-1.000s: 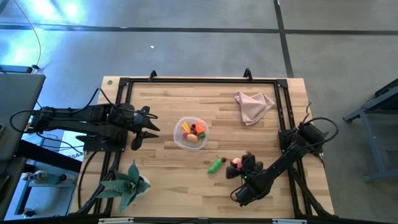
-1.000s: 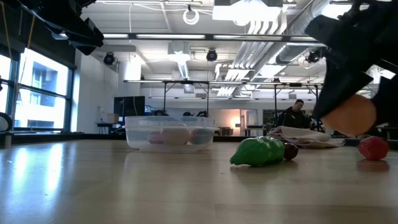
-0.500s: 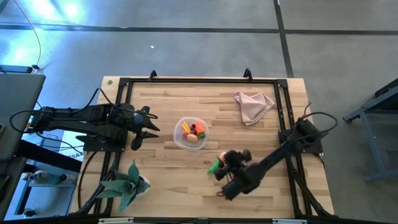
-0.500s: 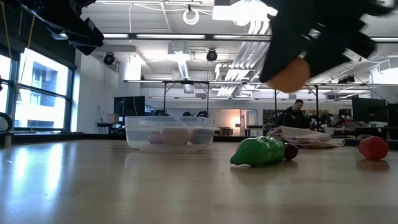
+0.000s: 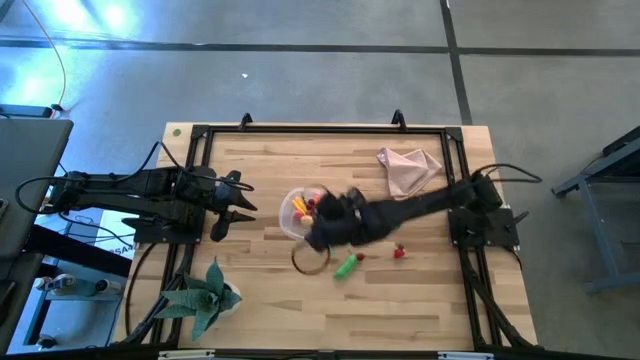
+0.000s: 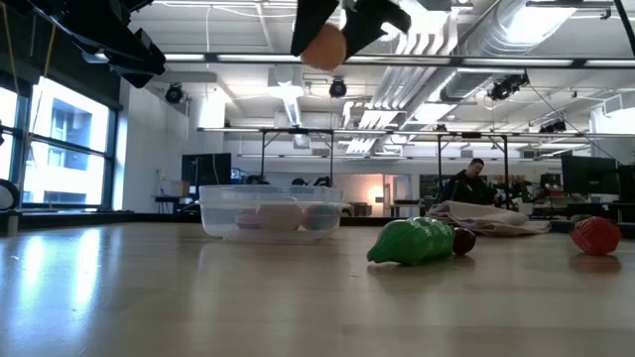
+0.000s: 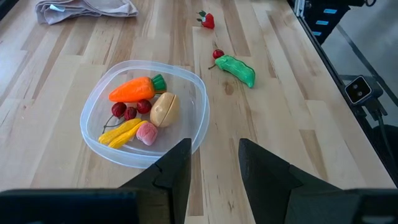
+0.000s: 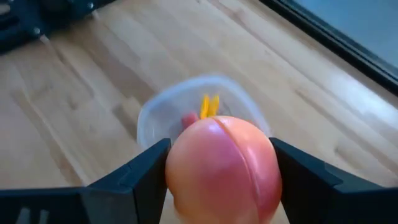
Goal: Pick and placing Produce into tupperware
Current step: Put the peach into the transparent bin
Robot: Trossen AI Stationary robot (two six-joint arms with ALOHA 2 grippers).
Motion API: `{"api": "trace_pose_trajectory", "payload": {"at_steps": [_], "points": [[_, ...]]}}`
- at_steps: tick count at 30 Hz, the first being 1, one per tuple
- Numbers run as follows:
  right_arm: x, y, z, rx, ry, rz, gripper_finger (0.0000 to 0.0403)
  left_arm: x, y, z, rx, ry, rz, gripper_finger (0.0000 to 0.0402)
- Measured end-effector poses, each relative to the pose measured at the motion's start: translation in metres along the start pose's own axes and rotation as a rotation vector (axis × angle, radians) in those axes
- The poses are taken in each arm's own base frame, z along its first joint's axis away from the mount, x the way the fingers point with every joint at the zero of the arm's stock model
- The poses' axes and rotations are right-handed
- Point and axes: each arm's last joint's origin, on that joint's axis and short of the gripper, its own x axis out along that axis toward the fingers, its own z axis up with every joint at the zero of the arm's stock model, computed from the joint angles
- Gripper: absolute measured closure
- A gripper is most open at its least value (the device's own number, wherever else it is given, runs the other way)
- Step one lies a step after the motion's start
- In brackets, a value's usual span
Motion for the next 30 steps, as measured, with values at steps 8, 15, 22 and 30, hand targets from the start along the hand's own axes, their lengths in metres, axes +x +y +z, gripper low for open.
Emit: {"api": "trace_pose_trajectory", "payload": {"at_steps": [8,15,22,30], "points": [[0.055,-0.044,0.051,0.084,0.054,0.079,0.0169,0.000,0.000,0.000,0.000,0.000,0.000,0.0279],[0.122,-0.061,0.049,0.119,0.084,0.184,0.0169,0.000,0.000,0.000,0.000,0.001,0.000,0.0279],[0.169,-0.056,0.038,0.074,0.131,0.222,0.0169,0.000,0.000,0.000,0.000,0.001,0.000,0.0279],[0.189,-0.046,0.018,0.037,0.182,0.210,0.0169,0.000,0.000,0.000,0.000,0.001,0.000,0.0279]]}}
